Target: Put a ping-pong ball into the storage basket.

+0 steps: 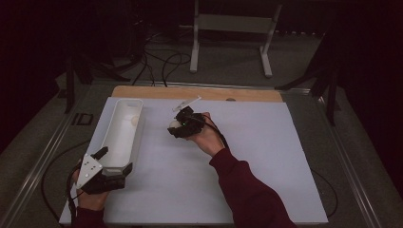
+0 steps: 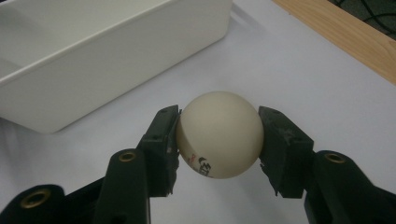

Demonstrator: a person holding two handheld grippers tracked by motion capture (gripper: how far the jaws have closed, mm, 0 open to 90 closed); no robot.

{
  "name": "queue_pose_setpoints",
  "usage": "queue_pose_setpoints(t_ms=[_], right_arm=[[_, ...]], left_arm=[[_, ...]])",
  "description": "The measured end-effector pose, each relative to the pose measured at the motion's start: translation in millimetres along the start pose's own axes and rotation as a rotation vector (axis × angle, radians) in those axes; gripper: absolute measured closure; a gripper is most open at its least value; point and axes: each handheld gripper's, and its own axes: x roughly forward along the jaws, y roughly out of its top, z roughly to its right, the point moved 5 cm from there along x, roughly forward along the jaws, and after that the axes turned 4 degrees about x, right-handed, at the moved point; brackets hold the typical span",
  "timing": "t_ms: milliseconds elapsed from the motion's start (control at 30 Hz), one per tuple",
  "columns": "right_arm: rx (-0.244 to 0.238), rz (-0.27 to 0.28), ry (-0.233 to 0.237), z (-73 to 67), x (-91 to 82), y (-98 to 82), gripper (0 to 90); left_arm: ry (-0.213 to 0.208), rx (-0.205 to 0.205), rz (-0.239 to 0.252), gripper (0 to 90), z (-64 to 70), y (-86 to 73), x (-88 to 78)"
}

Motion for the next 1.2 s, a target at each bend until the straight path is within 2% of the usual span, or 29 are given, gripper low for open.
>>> queue_pose_setpoints(t_ms=[700, 1200], right_arm=[[-0.028, 0.009, 0.008, -7.8, -4.5, 10.7, 49.9], [-0.04, 0.014, 0.019, -13.0, -5.5, 15.9, 49.9]], left_arm=[[0.003, -0.007, 0.005, 0.9, -0.7, 0.1, -0.2], [0.005, -0.028, 0.02, 0.9, -2.9, 0.7, -1.8]])
